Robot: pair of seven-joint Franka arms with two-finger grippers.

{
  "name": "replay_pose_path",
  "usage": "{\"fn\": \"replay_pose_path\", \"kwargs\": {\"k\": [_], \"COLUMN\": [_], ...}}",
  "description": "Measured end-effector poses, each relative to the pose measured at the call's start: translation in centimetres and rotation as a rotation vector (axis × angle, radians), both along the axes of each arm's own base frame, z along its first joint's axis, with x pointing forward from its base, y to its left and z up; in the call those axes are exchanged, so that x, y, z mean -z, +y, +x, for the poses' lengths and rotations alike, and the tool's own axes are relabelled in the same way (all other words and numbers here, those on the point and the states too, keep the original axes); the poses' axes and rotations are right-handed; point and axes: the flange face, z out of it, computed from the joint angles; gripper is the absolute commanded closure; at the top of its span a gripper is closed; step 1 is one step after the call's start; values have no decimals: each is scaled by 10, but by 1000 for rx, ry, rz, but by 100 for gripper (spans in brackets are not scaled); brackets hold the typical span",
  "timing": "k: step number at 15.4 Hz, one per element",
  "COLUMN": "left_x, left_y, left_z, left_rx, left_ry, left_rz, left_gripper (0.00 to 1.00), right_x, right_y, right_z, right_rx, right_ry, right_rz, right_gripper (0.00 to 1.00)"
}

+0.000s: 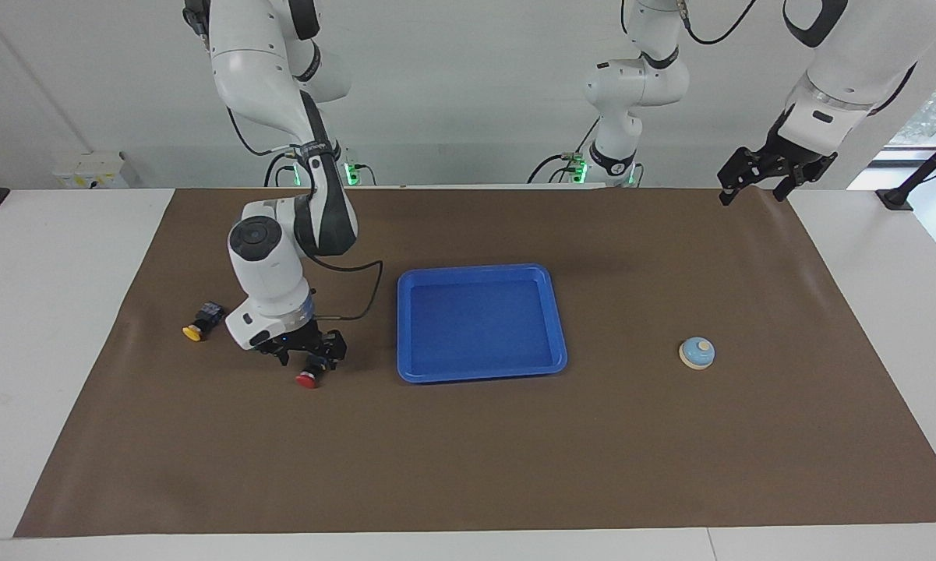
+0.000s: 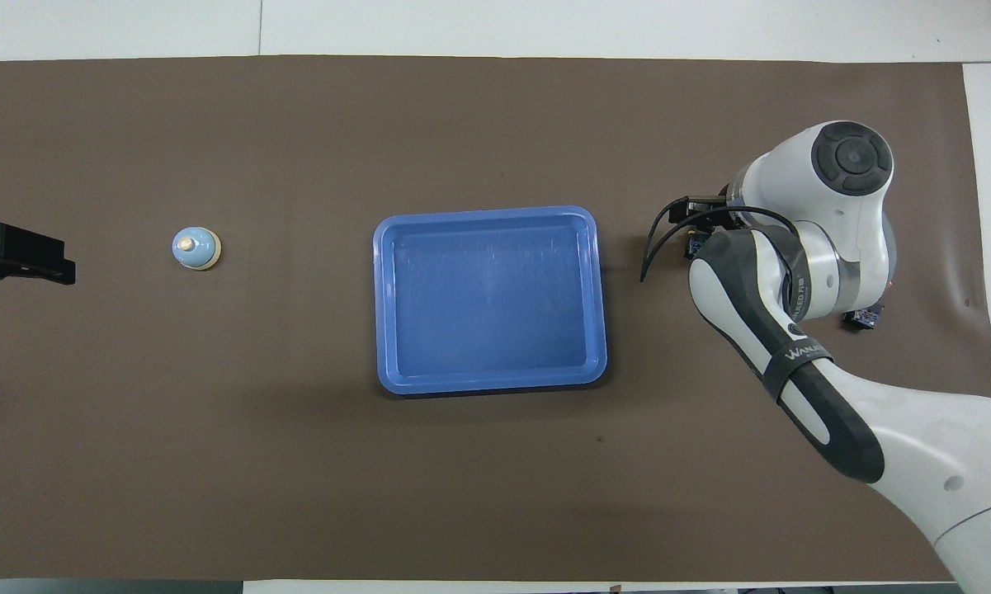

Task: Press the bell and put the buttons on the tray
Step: 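Reach the right gripper to the red button and grasp it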

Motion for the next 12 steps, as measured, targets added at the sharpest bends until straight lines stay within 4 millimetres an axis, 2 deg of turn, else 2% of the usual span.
{"fn": "replay_pose_path", "kwargs": {"k": [3, 4, 5, 6, 8, 10, 12], "left_x": [1, 1, 1, 1, 1, 1, 1], "left_y": [0, 0, 0, 0, -1, -1, 0], "left_z": [-1, -1, -1, -1, -1, -1, -1], "left_rx": [1, 1, 1, 1, 1, 1, 0], "left_ry": [8, 9, 9, 9, 9, 10, 10], "left_rz": [0, 0, 0, 0, 0, 0, 0], "left_gripper": [0, 0, 0, 0, 0, 0, 0], "right_x": [16, 19, 21, 22, 23, 23, 22], "right_y": [0, 0, 1, 1, 1, 1, 1], "right_z": [-9, -11, -12, -13, -13, -13, -14], "right_rx": [-3, -4, -5, -5, -5, -5, -6], "right_ry": [-9, -10, -9, -7, -6, -5, -1], "right_rz": [2, 2, 2, 2, 2, 2, 1], "right_gripper": [0, 4, 12, 26, 69, 100, 100]}}
